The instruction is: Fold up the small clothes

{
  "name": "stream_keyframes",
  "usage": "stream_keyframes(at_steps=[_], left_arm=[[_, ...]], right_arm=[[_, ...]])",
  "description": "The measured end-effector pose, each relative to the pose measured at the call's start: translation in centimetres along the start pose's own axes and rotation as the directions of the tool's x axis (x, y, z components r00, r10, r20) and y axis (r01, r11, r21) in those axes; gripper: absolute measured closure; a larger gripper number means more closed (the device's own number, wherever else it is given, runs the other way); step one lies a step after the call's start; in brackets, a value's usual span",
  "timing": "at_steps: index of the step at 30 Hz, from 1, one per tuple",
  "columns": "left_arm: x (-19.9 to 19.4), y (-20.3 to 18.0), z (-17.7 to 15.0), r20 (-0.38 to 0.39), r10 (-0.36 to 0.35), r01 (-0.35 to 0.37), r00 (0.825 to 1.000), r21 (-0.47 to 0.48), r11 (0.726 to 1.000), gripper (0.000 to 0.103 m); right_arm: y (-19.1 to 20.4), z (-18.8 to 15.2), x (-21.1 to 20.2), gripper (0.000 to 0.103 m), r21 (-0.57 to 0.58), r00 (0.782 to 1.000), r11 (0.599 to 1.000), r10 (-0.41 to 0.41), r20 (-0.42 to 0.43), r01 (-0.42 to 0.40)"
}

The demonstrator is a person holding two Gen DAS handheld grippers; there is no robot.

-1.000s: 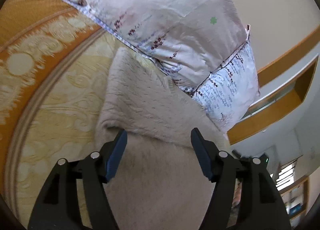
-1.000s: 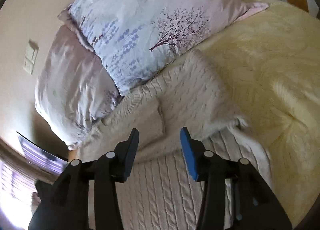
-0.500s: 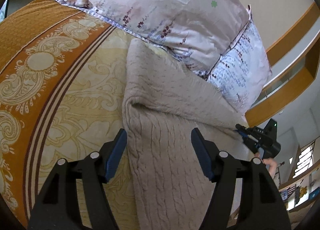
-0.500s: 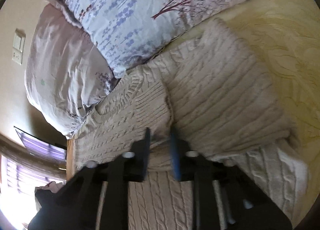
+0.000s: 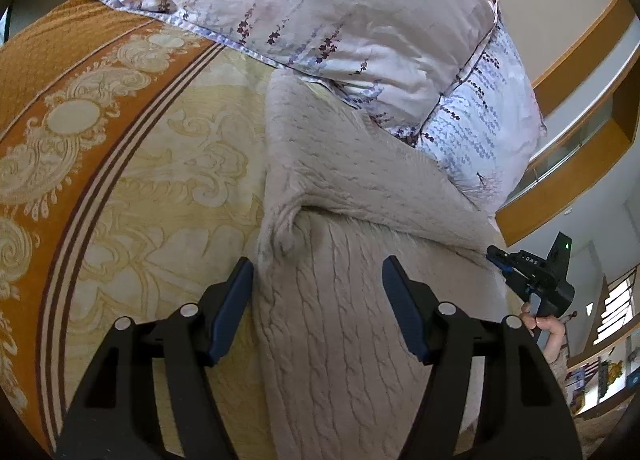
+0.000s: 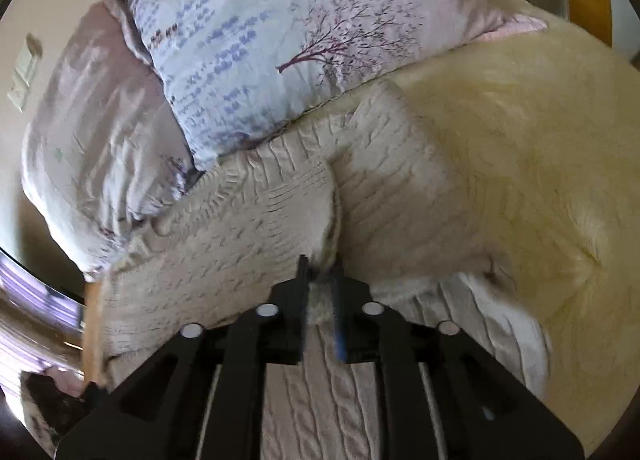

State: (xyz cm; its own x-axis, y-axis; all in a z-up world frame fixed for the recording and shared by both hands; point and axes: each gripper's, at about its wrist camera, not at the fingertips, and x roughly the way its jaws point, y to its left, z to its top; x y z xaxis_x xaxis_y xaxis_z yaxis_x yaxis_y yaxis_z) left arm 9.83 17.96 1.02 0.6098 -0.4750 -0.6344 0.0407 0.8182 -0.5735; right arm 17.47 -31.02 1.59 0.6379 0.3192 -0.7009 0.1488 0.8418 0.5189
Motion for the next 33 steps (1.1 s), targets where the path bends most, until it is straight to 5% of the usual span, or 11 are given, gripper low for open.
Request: stream_keyframes(at_steps=[1,3,12,16,27,29,33], left_arm=[[-0.1,0.0,-0.2,0.0,-0.002,0.002,1.0,-0.002,1.0,0.037],[-0.5,0.0,-0.7,-0.001,-0.011,0.011,1.0,-0.004,1.0,0.037],[-1.6,-0.4,-3.6,-0.019,-0.098,0.097,0.995,-0.019,0.995,0.041],[-2.3,-0.9,-5.5,-0.025,-0.156,0.156,0.987,-0.013,0.988,0.047],[-6.0,-0.2,-11.2,-0.02,-0.374,0.373,0.927,-0.016,0.928,0.049],[-6.2,0.2,-12.1,-0.02,-0.382,0.382,0.924,-0.017,0.924,0.049],[-6.8,0.4,-13.4,-0.007,-0.4,0.4,0.916,0.018,0.916,0.046]], right_arm=[[-0.5,-0.1,-1.0,0.058,0.002,1.0,1.0,0.01,0.018,-0.01],[-1.5,-0.3,-2.6,0.05,-0.004,0.999,1.0,0.03,0.036,-0.03],[-8.4,-3.4,-7.6,0.05,0.038,0.999,0.999,0.034,-0.026,-0.033],[-10.0,-5.3,-8.0,0.053,0.058,0.989,0.993,0.111,-0.099,-0.106],[-12.2,-12.3,-11.6,0.062,0.041,0.884,0.901,0.432,-0.181,-0.432],[-13.0,-13.3,-12.1,0.062,0.051,0.868,0.886,0.462,-0.181,-0.461],[-13.8,-15.1,-10.9,0.062,0.045,0.87,0.899,0.433,-0.236,-0.435]])
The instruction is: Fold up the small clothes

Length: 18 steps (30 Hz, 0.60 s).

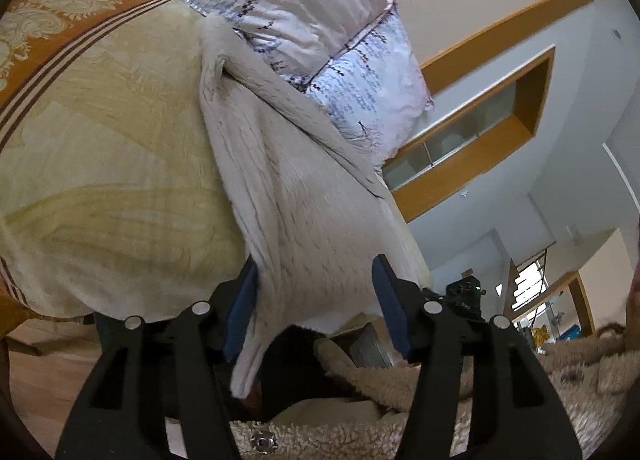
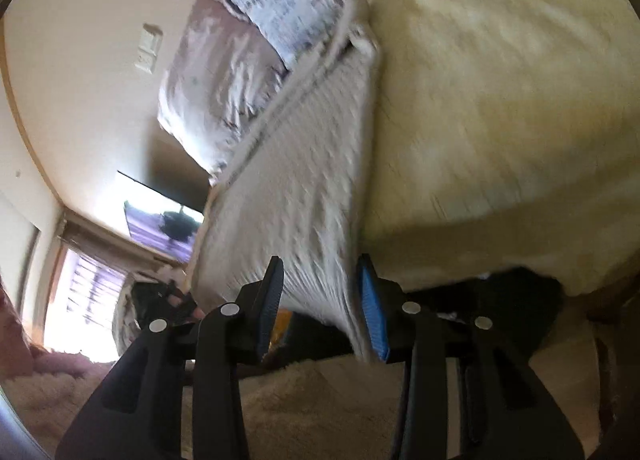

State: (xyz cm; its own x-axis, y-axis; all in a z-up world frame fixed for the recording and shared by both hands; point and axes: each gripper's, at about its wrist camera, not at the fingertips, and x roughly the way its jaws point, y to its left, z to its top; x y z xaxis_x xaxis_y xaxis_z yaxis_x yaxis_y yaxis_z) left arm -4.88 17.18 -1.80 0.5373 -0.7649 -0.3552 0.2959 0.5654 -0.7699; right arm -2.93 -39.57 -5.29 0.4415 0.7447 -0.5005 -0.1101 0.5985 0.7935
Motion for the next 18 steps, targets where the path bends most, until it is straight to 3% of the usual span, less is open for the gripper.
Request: stream_keyframes(at_steps=[8,11,15,17,18], left_arm=[[0.3,-0.2,-1.2,-0.028,0.048,-0.046,0.998,0.069,0.997,0.045],[1.2,0.4,-2.1,-0.08,0.108,-0.102,0.991,0.075,0.992,0.045],[2.7,1.9,-2.8,-0.12,0.111,-0.107,0.987,0.037,0.994,0.046],[3.5,2.4,-2.9,-0.142,0.104,-0.102,0.984,0.022,0.995,0.058],[3.6,2.6,-2.9,-0.152,0.095,-0.094,0.984,0.014,0.996,0.073]], right_arm=[[-0.3,-0.8,2.8,0.062,-0.028,0.999,1.0,0.013,-0.05,-0.015],[0.6,-1.0,2.9,0.075,-0.066,0.998,0.997,0.024,-0.053,-0.027],[1.3,-1.2,2.7,0.088,-0.099,0.998,0.994,0.035,-0.052,-0.04],[1.9,-1.4,2.3,0.093,-0.123,0.997,0.991,0.056,-0.043,-0.061],[2.4,-1.3,2.1,0.093,-0.138,0.997,0.988,0.066,-0.036,-0.07]])
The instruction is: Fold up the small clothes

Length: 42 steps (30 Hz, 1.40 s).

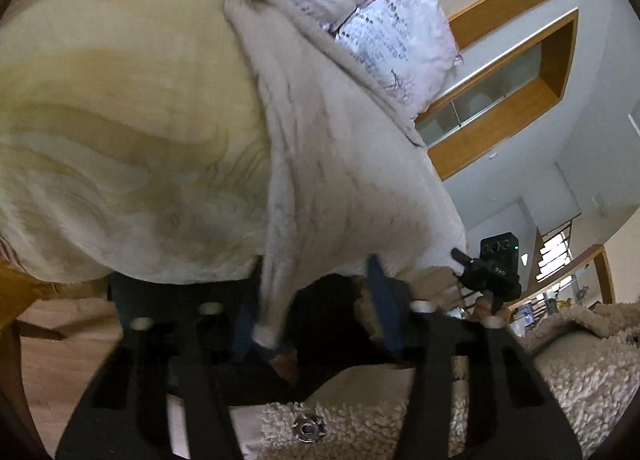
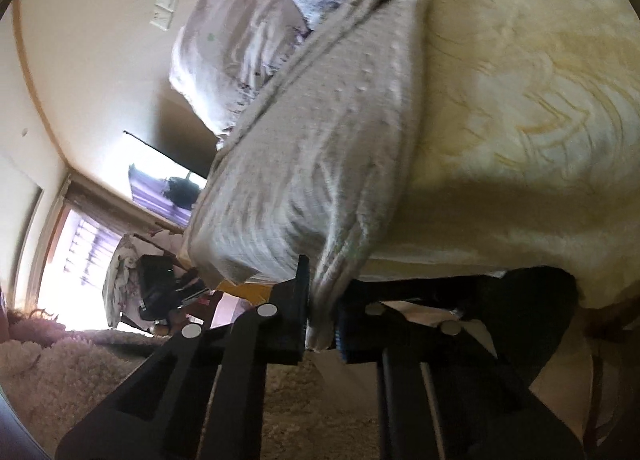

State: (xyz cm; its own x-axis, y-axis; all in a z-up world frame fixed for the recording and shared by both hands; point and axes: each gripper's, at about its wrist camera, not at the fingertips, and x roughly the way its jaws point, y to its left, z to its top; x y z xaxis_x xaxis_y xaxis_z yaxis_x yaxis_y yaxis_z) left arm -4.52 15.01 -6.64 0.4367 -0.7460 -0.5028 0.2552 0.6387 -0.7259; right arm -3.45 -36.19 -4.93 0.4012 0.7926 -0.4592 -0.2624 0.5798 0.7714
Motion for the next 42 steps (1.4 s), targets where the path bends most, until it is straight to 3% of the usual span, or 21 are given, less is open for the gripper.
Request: stream_keyframes(at_steps=[1,3,7,12,17,23,29,37,42], left_arm=[[0.1,0.1,0.0,-0.01,-0.017,0.017,1.0,-0.005,1.0,0.086],[-0.2,-0.5,0.1,-0.017,-0.05,0.051,0.999,0.019,0.999,0.094],[-1.4,-2.4,1.0,0.012,-0.114,0.112,0.993,0.095,0.989,0.096],[-3.5,-4.1,4.4,0.109,-0.166,0.148,0.98,0.156,0.977,0.096],[-4.6,-5.1,8.7,0.191,-0.124,0.089,0.974,0.182,0.979,0.096],[-5.0,-5.7,13.1,0.275,-0.043,-0.001,0.961,0.158,0.987,0.096],[-4.9,-6.1,16.8,0.321,-0.008,-0.039,0.947,0.139,0.99,0.096],[-4.9,-8.2,23.1,0.39,0.013,-0.086,0.921,0.172,0.981,0.096],[-2.3,-7.8,27.1,0.385,0.072,-0.141,0.92,0.154,0.978,0.096]], right_arm=[[0.5,0.1,-0.3,0.094,-0.019,1.0,1.0,0.011,0.012,-0.011],[1.8,0.6,-1.1,0.094,-0.057,0.998,0.998,0.038,0.049,-0.035],[4.0,2.1,-2.3,0.094,-0.119,0.99,0.992,0.052,0.127,-0.037],[7.0,4.4,-2.9,0.095,-0.181,0.969,0.983,0.005,0.246,0.041],[9.3,7.0,-3.1,0.095,-0.186,0.919,0.965,-0.102,0.38,0.183],[11.0,9.3,-2.7,0.095,-0.21,0.858,0.919,-0.202,0.472,0.332],[11.7,11.1,-3.1,0.095,-0.223,0.822,0.901,-0.209,0.529,0.372],[14.2,16.1,-2.6,0.095,-0.268,0.774,0.863,-0.196,0.602,0.427],[12.8,19.9,-0.3,0.095,-0.228,0.767,0.863,-0.242,0.595,0.45]])
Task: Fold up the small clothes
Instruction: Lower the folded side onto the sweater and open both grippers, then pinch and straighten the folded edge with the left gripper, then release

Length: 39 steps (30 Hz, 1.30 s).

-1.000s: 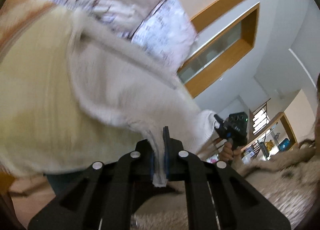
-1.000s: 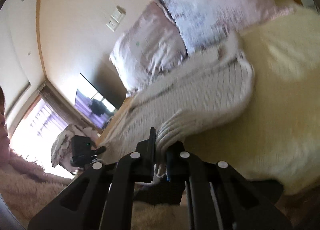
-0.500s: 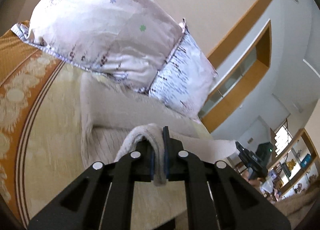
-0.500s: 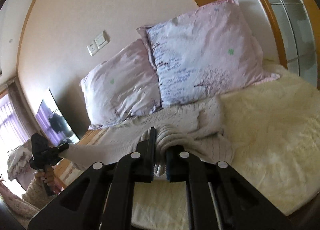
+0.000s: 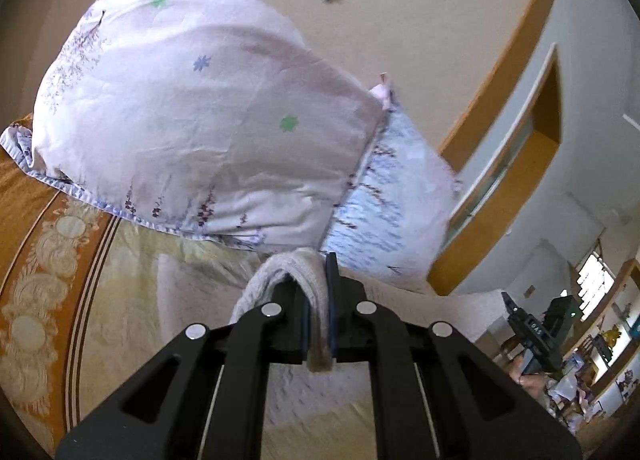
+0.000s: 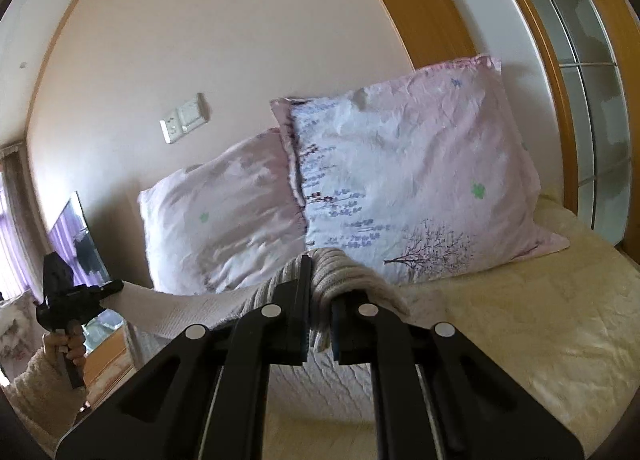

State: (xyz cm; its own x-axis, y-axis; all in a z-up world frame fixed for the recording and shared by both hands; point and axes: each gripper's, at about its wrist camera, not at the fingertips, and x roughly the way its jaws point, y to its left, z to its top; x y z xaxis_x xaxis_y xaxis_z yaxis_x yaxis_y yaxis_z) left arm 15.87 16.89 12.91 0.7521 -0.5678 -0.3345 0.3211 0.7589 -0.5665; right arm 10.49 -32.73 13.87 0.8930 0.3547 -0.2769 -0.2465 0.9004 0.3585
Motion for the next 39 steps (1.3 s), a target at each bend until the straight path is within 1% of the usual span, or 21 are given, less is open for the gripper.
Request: stream_keyframes(at_steps=[2,4,5,7,9,12,14,15,16,17,18,19,20,21,24,26,27,31,33,36,39], left_arm=[[2.6,1.7,0.2,-0.044,0.036,-0.038,0.998,-0.043,0.998,0.096],[4.9,3.3,-0.2,-0.098,0.066,-0.074,0.993,-0.085,0.994,0.096],[6.5,4.6,-0.4,-0.139,0.078,-0.095,0.987,-0.123,0.988,0.096],[8.4,6.5,-1.1,-0.186,0.084,-0.118,0.979,-0.181,0.976,0.096],[9.6,7.7,-1.6,-0.208,0.083,-0.129,0.975,-0.219,0.967,0.096],[10.9,8.7,-1.7,-0.219,0.094,-0.145,0.971,-0.234,0.961,0.096],[11.8,9.3,-1.6,-0.232,0.097,-0.158,0.968,-0.263,0.952,0.095],[12.1,9.8,-1.6,-0.238,0.098,-0.165,0.966,-0.283,0.945,0.093],[12.5,10.0,-1.6,-0.243,0.097,-0.171,0.965,-0.304,0.937,0.087],[12.8,10.3,-1.6,-0.246,0.093,-0.172,0.965,-0.324,0.93,0.083],[12.7,10.4,-1.5,-0.241,0.079,-0.164,0.967,-0.356,0.92,0.074],[12.4,10.4,-1.4,-0.23,0.074,-0.157,0.97,-0.371,0.915,0.06],[11.8,10.2,-1.2,-0.212,0.078,-0.155,0.974,-0.373,0.915,0.053],[11.0,9.9,-0.9,-0.194,0.091,-0.156,0.977,-0.353,0.923,0.046],[8.6,8.6,-0.2,-0.171,0.127,-0.171,0.977,-0.271,0.947,0.044],[7.3,8.0,-0.3,-0.166,0.145,-0.181,0.975,-0.223,0.958,0.044],[6.6,7.5,-0.6,-0.169,0.163,-0.194,0.972,-0.187,0.963,0.044],[4.9,6.1,-2.2,-0.193,0.241,-0.256,0.951,-0.059,0.965,0.044],[4.4,5.5,-3.1,-0.201,0.262,-0.269,0.944,-0.011,0.963,0.044],[4.1,5.3,-4.2,-0.216,0.283,-0.284,0.935,0.023,0.958,0.045],[4.6,5.7,-4.9,-0.241,0.286,-0.292,0.927,0.013,0.956,0.045]], right_arm=[[-1.4,-0.5,3.0,0.095,0.048,0.997,0.998,-0.039,-0.065,0.042],[-2.9,-1.3,5.7,0.095,0.094,0.987,0.992,-0.07,-0.143,0.084],[-4.0,-2.0,7.6,0.095,0.129,0.976,0.985,-0.084,-0.201,0.111],[-5.3,-3.0,10.1,0.095,0.167,0.955,0.974,-0.101,-0.279,0.152],[-6.0,-3.7,11.8,0.095,0.181,0.939,0.966,-0.118,-0.324,0.184],[-6.8,-3.7,13.8,0.095,0.2,0.922,0.951,-0.152,-0.356,0.234],[-7.4,-3.4,15.2,0.093,0.241,0.911,0.933,-0.161,-0.38,0.266],[-7.6,-3.3,15.7,0.087,0.258,0.906,0.927,-0.155,-0.395,0.271],[-7.9,-3.2,16.3,0.074,0.288,0.902,0.918,-0.138,-0.41,0.272],[-8.1,-3.1,16.4,0.065,0.31,0.905,0.913,-0.124,-0.407,0.264],[-8.0,-2.7,15.8,0.046,0.328,0.92,0.91,-0.122,-0.372,0.253],[-7.7,-2.3,15.1,0.032,0.325,0.932,0.913,-0.132,-0.336,0.247],[-7.4,-1.9,14.2,0.03,0.313,0.944,0.92,-0.137,-0.301,0.234],[-7.0,-1.5,13.2,0.03,0.293,0.951,0.93,-0.138,-0.278,0.221],[-7.0,-1.4,10.2,0.031,0.283,0.954,0.934,-0.144,-0.261,0.218],[-7.5,-1.8,8.3,0.032,0.269,0.947,0.934,-0.157,-0.281,0.234],[-7.6,-2.0,7.9,0.037,0.257,0.942,0.935,-0.164,-0.294,0.243],[-7.9,-3.7,7.0,0.052,0.193,0.913,0.944,-0.184,-0.364,0.267],[-8.0,-4.7,6.6,0.056,0.172,0.902,0.948,-0.186,-0.39,0.269],[-8.3,-5.8,6.1,0.056,0.153,0.891,0.946,-0.204,-0.405,0.286],[-8.5,-6.3,6.0,0.056,0.148,0.882,0.943,-0.212,-0.42,0.297]])
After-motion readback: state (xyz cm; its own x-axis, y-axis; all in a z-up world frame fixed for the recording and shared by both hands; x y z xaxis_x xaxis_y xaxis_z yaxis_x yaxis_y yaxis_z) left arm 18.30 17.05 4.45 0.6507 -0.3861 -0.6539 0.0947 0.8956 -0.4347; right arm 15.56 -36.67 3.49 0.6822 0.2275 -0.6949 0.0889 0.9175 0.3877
